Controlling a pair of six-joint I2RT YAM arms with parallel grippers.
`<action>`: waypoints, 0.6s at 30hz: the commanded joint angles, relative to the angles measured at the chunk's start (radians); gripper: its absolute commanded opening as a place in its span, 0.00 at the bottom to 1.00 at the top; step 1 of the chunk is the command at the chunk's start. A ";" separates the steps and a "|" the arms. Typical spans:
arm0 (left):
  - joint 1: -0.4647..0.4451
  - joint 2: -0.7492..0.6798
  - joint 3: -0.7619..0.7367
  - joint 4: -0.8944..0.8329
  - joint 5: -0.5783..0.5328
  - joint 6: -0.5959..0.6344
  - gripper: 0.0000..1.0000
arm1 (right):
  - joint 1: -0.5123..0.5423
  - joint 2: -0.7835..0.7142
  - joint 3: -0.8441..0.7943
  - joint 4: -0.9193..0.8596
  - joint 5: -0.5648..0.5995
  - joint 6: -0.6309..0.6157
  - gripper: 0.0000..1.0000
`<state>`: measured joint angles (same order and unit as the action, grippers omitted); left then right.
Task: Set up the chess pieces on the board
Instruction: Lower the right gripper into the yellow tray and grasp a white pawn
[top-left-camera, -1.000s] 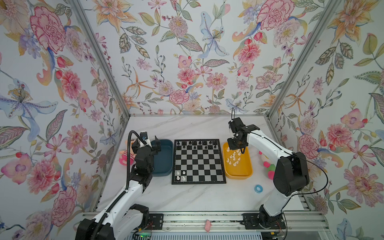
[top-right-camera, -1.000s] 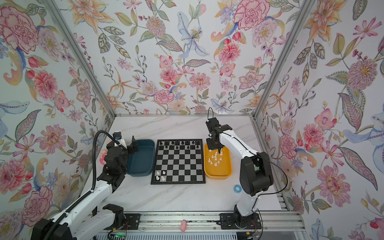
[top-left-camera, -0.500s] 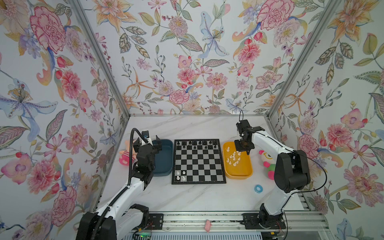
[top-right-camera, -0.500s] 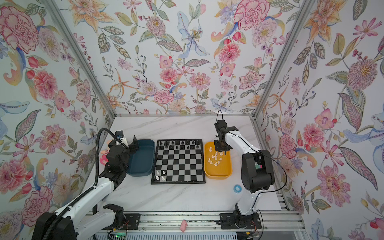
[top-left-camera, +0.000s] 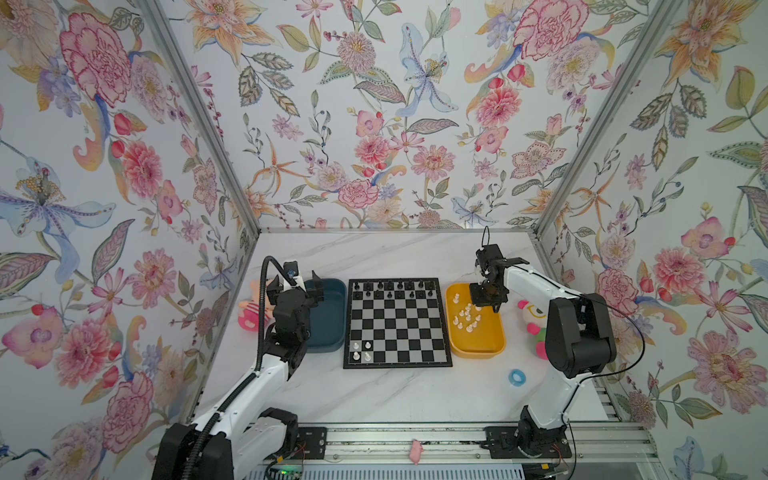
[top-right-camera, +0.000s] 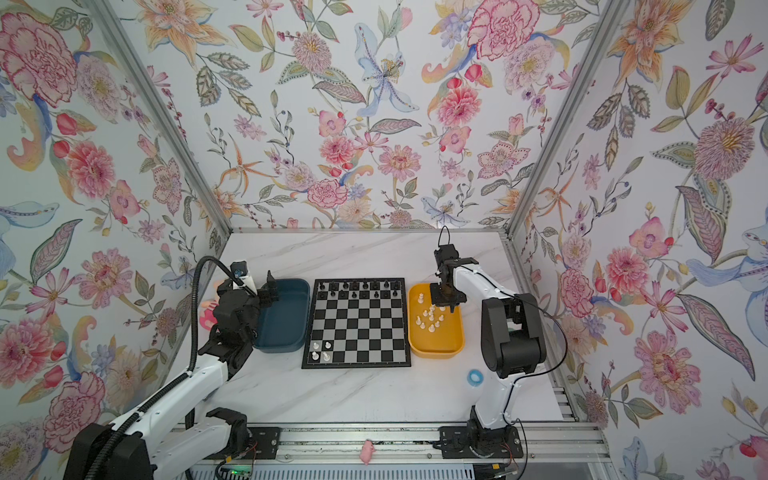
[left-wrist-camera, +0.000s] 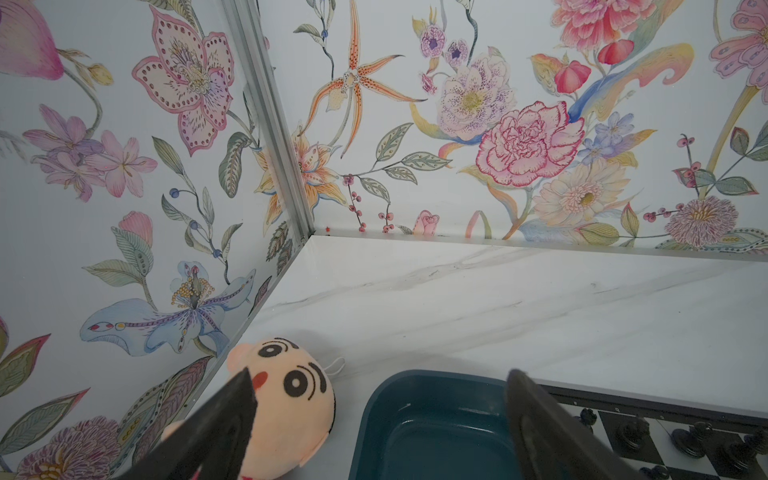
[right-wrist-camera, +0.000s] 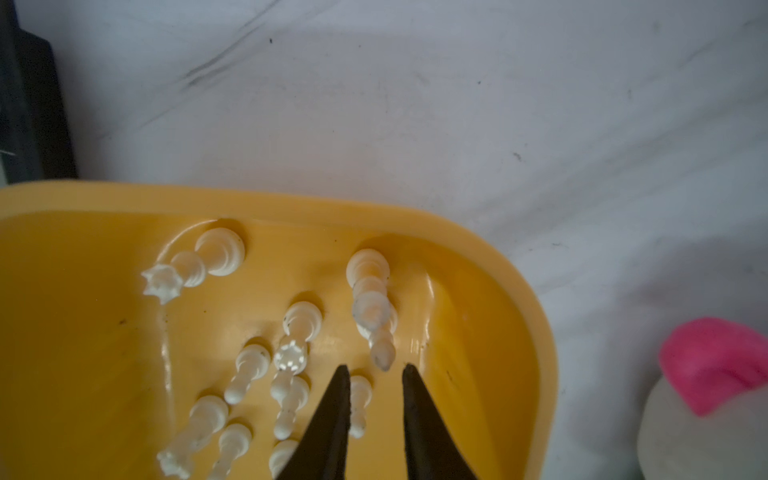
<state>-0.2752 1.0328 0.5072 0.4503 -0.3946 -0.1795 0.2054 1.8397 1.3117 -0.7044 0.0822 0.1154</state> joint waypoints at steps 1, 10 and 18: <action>-0.013 0.007 0.033 0.021 0.020 0.012 0.95 | -0.009 0.025 -0.006 0.016 -0.022 0.001 0.24; -0.012 0.005 0.032 0.021 0.016 0.014 0.95 | -0.018 0.043 -0.005 0.022 -0.022 0.002 0.24; -0.013 0.000 0.031 0.021 0.017 0.015 0.95 | -0.021 0.055 -0.004 0.023 -0.024 0.003 0.21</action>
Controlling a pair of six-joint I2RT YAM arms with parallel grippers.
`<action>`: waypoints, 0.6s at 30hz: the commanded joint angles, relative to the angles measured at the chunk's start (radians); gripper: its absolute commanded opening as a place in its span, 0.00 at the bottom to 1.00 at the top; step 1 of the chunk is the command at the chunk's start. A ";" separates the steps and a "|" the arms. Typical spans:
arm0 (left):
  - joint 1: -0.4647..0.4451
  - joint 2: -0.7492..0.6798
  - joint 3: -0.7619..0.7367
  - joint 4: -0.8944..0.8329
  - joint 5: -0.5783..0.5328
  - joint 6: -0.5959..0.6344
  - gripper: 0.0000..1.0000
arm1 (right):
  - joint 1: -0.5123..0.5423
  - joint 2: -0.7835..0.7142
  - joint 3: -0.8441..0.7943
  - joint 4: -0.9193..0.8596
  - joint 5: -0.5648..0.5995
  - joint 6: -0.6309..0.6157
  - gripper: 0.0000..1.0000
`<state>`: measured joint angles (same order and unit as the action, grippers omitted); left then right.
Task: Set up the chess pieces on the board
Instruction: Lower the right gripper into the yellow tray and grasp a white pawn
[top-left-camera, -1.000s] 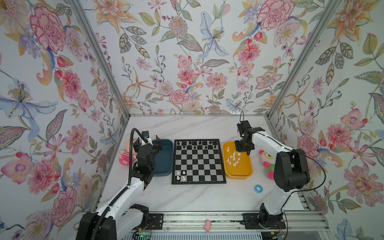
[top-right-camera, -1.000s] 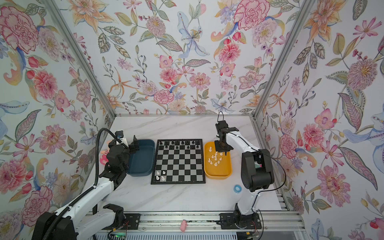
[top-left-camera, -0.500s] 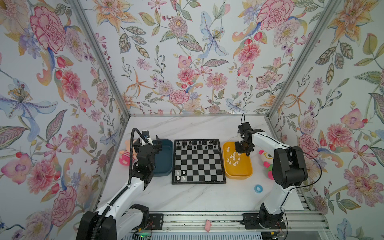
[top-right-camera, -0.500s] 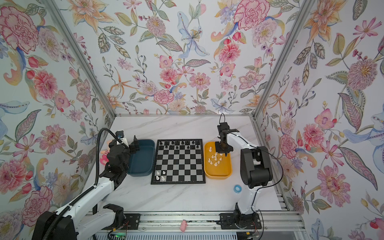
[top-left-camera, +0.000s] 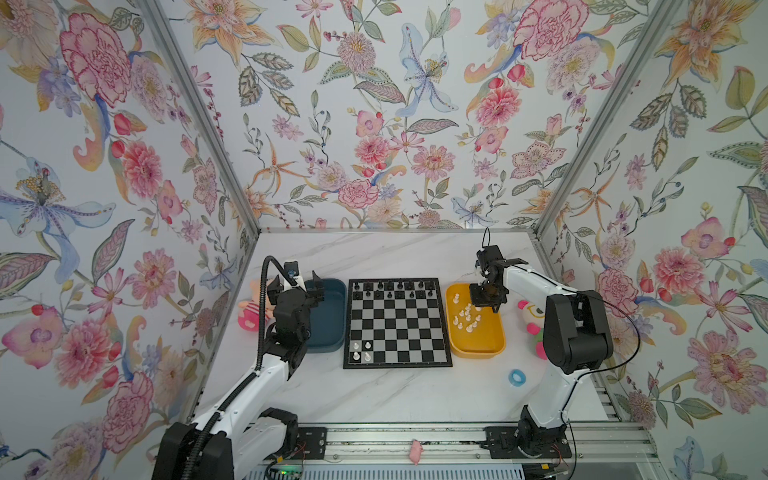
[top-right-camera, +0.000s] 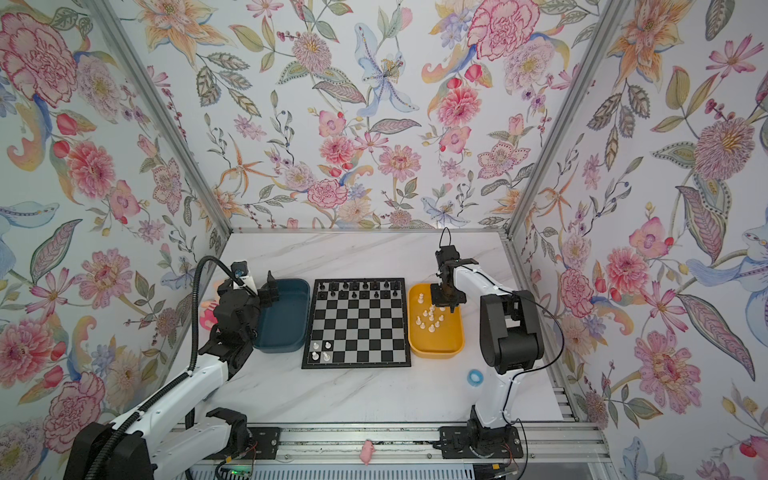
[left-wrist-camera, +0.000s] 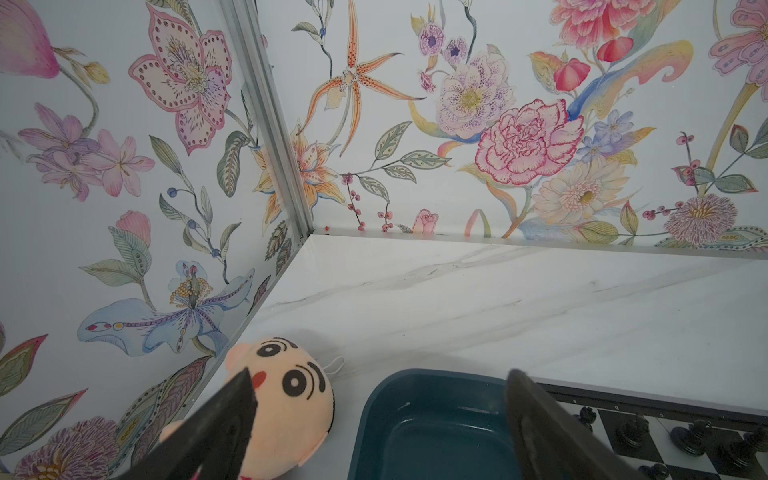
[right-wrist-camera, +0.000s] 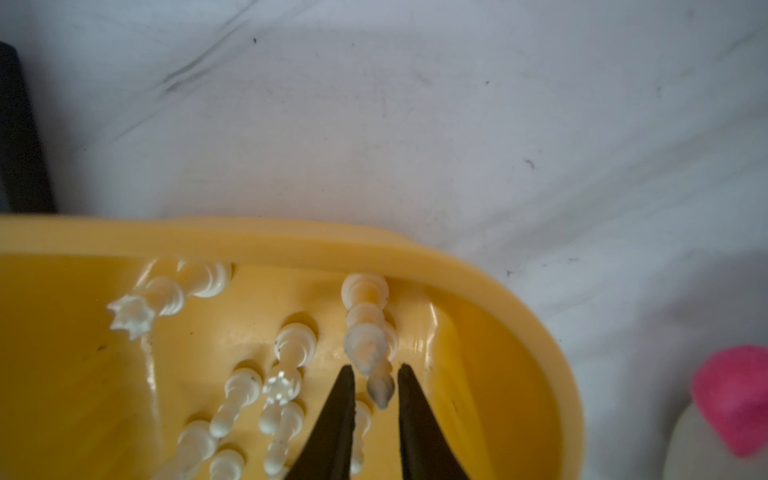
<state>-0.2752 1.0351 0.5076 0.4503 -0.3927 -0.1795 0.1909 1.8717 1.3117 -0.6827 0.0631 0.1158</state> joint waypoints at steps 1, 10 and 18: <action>-0.013 -0.002 0.031 0.021 0.014 0.015 0.95 | -0.005 0.024 -0.004 0.003 -0.006 0.002 0.20; -0.012 -0.007 0.029 0.019 0.015 0.017 0.95 | -0.005 0.032 -0.002 0.006 -0.011 0.005 0.17; -0.013 -0.014 0.025 0.015 0.010 0.019 0.95 | -0.007 0.027 -0.003 0.005 -0.008 0.008 0.09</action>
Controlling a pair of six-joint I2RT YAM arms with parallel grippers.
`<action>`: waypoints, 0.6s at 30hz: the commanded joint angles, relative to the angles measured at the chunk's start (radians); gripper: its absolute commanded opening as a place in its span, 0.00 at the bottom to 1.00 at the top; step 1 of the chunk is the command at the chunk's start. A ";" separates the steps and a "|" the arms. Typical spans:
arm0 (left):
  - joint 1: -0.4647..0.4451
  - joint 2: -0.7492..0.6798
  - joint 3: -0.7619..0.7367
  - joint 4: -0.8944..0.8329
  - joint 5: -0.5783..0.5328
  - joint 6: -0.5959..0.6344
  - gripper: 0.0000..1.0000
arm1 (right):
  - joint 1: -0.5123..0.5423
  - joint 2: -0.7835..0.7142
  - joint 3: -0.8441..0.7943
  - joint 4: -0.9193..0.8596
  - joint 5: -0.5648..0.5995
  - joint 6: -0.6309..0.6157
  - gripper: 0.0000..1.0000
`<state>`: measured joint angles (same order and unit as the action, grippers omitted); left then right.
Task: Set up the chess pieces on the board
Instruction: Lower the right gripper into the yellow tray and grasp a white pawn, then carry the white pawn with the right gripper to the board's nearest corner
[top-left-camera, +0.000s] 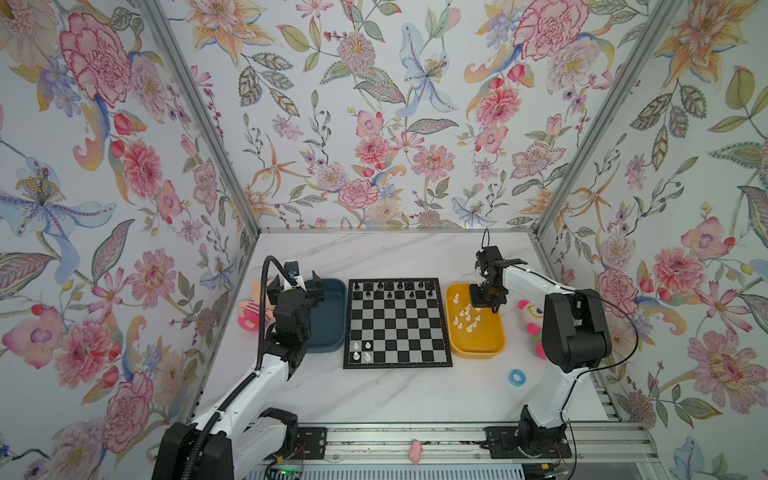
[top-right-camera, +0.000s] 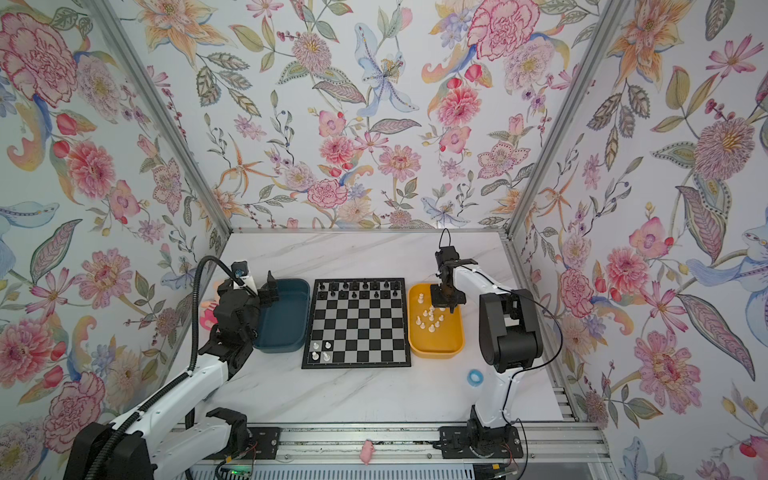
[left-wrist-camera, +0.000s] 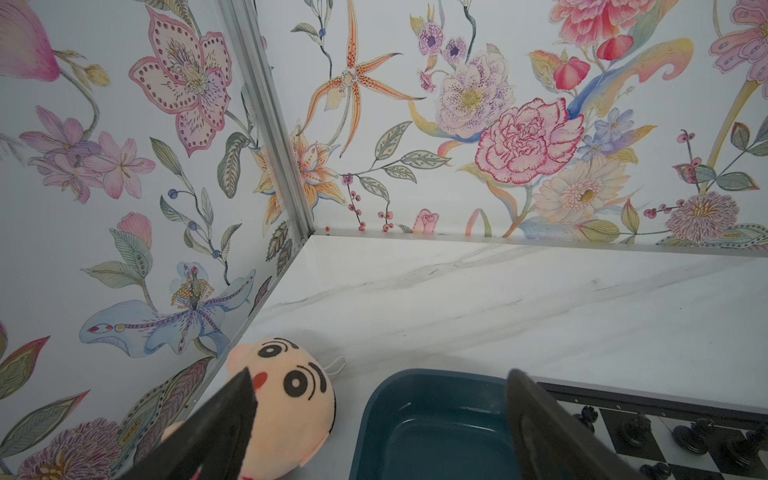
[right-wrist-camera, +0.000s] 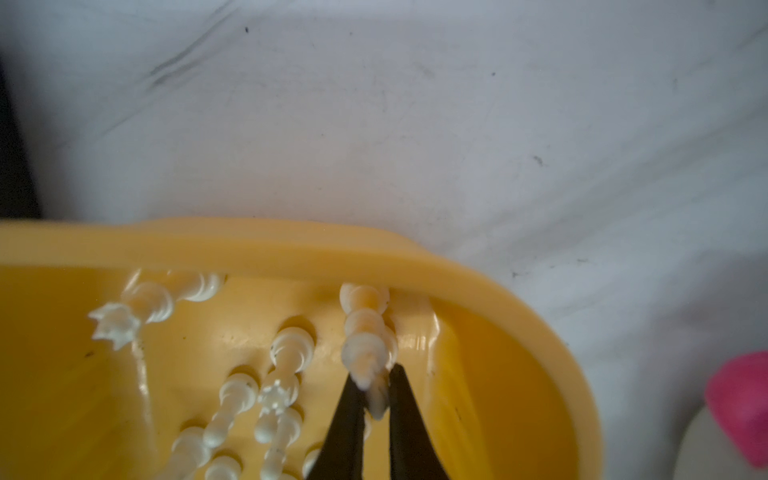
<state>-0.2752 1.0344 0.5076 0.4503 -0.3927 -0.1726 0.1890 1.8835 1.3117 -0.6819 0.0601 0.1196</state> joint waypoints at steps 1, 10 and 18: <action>-0.012 -0.016 0.026 0.014 0.009 0.012 0.95 | -0.005 0.010 -0.002 0.001 -0.005 0.005 0.08; -0.012 -0.047 0.003 0.027 0.002 0.019 0.95 | 0.015 -0.102 0.018 -0.083 0.017 0.025 0.03; -0.013 -0.091 -0.026 0.028 0.001 0.031 0.95 | 0.113 -0.229 0.071 -0.210 0.066 0.058 0.03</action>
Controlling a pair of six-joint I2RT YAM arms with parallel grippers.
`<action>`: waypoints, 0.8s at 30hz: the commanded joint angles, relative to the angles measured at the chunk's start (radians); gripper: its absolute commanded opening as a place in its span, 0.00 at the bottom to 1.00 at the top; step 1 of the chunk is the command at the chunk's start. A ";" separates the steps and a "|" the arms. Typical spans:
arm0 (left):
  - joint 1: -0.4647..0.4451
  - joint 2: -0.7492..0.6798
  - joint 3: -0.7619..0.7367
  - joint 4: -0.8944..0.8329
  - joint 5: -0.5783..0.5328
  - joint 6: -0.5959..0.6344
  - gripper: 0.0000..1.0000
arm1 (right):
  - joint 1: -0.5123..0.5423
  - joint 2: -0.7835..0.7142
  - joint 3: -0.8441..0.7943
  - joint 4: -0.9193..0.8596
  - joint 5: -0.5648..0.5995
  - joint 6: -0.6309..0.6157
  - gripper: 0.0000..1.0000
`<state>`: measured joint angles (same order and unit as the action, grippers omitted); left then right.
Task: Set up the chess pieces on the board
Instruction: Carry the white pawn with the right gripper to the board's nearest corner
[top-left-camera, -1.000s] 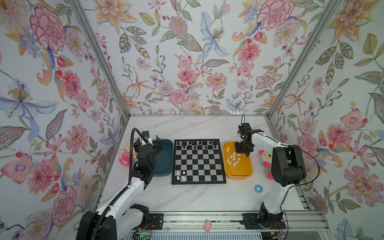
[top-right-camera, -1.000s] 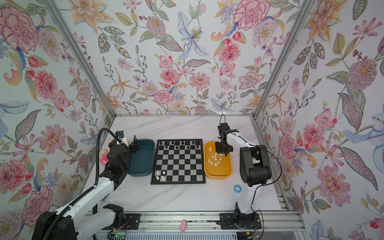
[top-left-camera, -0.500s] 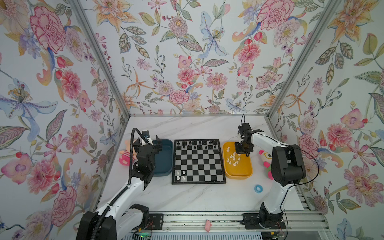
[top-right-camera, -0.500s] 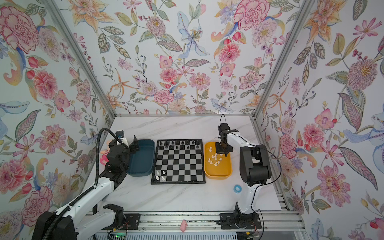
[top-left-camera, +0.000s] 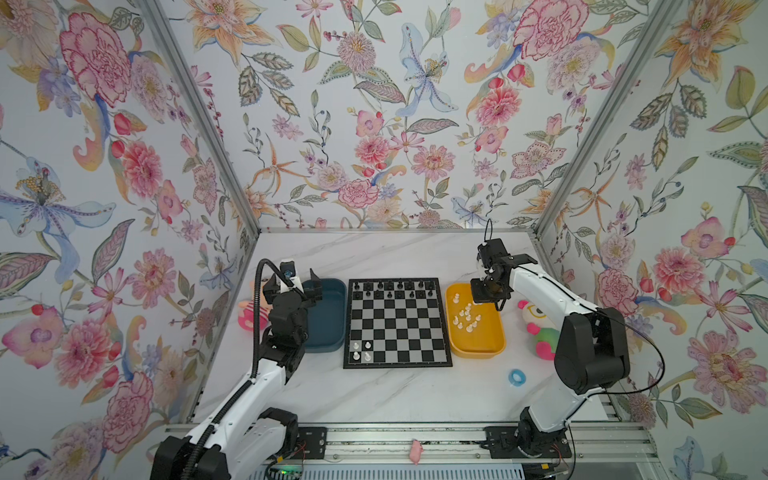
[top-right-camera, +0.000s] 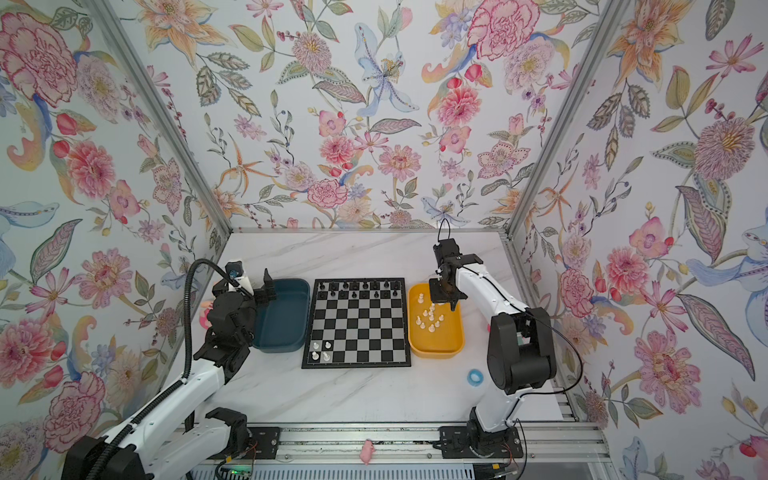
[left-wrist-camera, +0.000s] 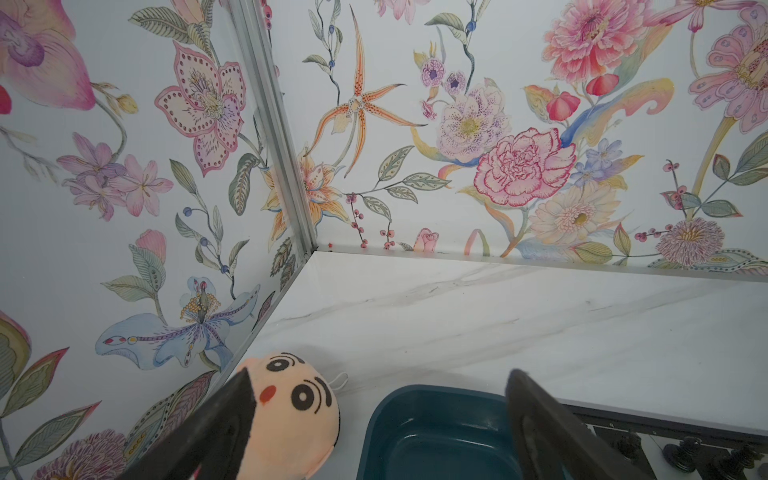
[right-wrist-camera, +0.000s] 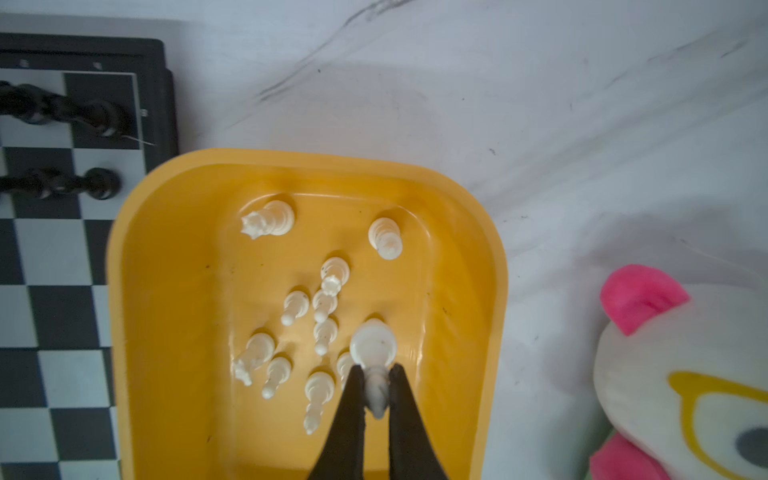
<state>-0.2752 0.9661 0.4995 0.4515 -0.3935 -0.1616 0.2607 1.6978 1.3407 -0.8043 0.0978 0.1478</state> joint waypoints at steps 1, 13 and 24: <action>-0.012 -0.029 -0.021 0.026 0.000 0.022 0.96 | 0.065 -0.053 0.054 -0.105 0.029 0.035 0.03; -0.012 -0.113 -0.055 -0.002 0.014 0.025 0.97 | 0.477 0.070 0.226 -0.198 -0.033 0.130 0.02; -0.013 -0.225 -0.096 -0.020 0.002 0.024 0.97 | 0.692 0.284 0.367 -0.191 -0.170 0.146 0.00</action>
<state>-0.2752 0.7635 0.4221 0.4423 -0.3935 -0.1455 0.9211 1.9587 1.6619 -0.9691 -0.0196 0.2745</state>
